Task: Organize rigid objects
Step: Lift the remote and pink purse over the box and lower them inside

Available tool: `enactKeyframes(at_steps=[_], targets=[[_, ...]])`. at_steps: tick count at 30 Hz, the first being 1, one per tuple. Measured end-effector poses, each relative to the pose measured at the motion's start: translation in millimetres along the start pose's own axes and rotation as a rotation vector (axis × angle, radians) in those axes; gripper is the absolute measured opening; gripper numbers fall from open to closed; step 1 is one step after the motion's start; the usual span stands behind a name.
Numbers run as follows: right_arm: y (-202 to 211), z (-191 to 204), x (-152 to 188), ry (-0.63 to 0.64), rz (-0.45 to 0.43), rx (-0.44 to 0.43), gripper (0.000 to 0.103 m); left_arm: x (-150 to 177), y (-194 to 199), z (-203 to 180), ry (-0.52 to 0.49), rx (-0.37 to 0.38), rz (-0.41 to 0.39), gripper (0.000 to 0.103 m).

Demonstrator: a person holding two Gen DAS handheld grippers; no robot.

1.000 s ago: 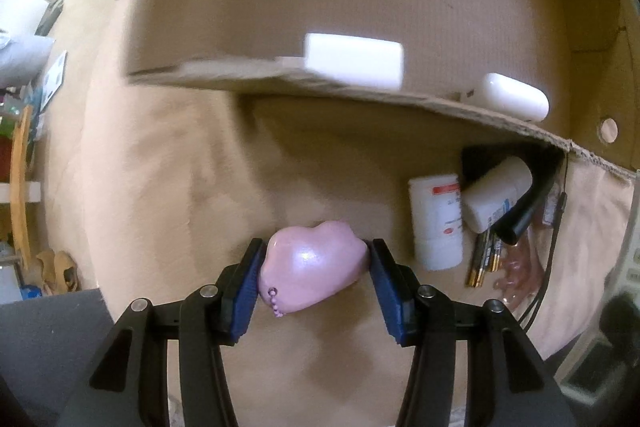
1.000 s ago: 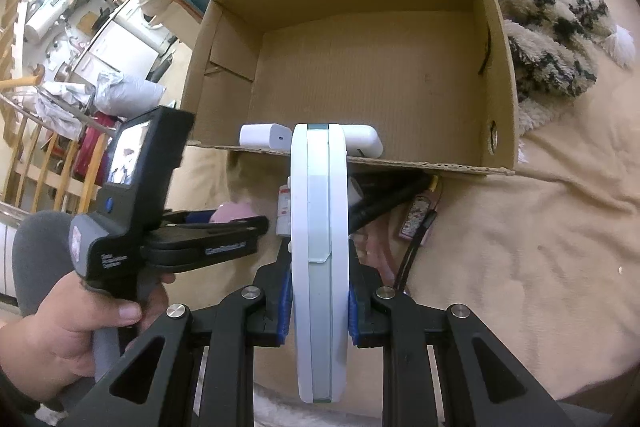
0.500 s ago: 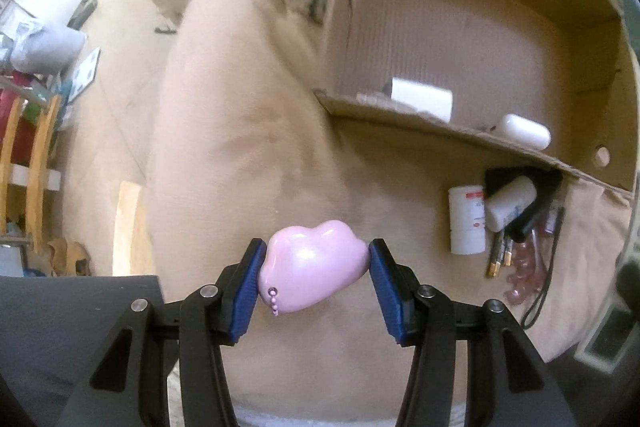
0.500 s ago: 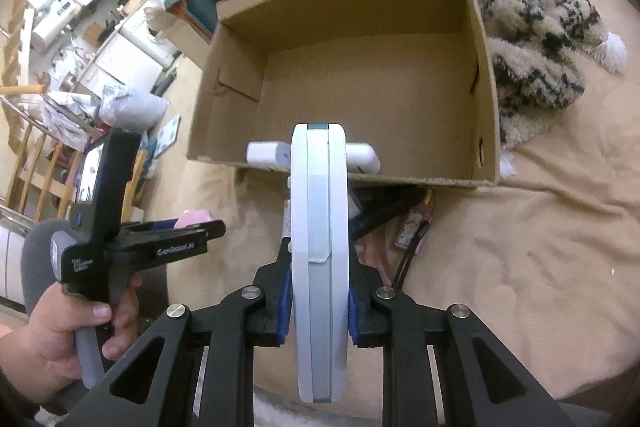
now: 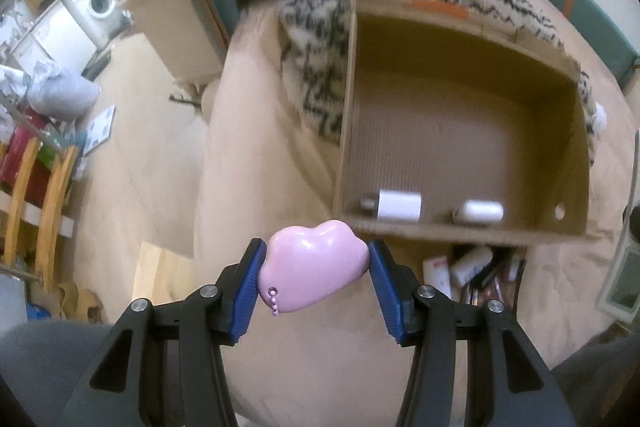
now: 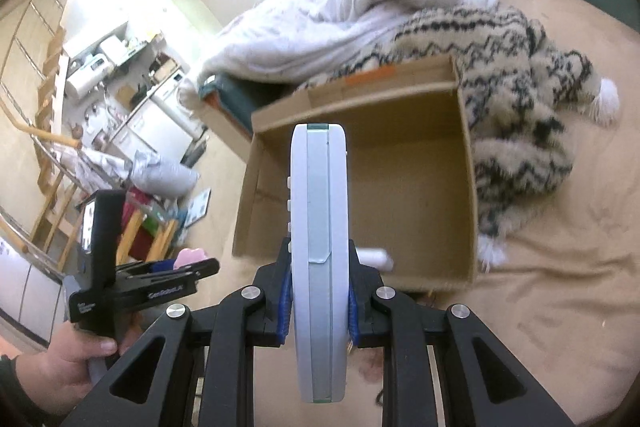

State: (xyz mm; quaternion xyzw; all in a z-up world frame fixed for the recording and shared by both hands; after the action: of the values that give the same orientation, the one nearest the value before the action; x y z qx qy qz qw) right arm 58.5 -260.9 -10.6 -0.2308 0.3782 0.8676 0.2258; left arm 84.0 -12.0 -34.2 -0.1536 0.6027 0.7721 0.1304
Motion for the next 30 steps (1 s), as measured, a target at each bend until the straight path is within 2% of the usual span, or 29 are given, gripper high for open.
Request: enactKeyframes(at_steps=[5, 16, 24, 30], targets=[[-4, -15, -25, -0.03, -0.028, 0.003, 0.023, -28, 0, -4, 0.007, 0.005, -0.031, 0.049], [-46, -37, -45, -0.051, 0.044, 0.048, 0.023, -62, -27, -46, -0.043, 0.02, -0.034, 0.049], [-81, -52, -45, -0.055, 0.131, 0.099, 0.023, -70, -53, -68, -0.082, 0.013, -0.035, 0.049], [-108, -62, -31, -0.06, 0.229, 0.168, 0.024, -66, -73, -76, -0.098, 0.027, -0.008, 0.049]])
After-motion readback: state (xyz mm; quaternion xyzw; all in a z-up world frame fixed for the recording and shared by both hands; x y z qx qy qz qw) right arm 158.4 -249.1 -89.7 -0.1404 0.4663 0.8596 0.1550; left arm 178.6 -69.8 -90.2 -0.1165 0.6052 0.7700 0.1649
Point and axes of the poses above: each gripper's, at about its wrist camera, not at the fingertips, and y roughly against the way its jaws point, z to its left, x to its underside, the point moved 2 cm from there along -y, roughly the way its jaws point, and after that the axes turned 9 degrees about -x, right-handed, at the moved point
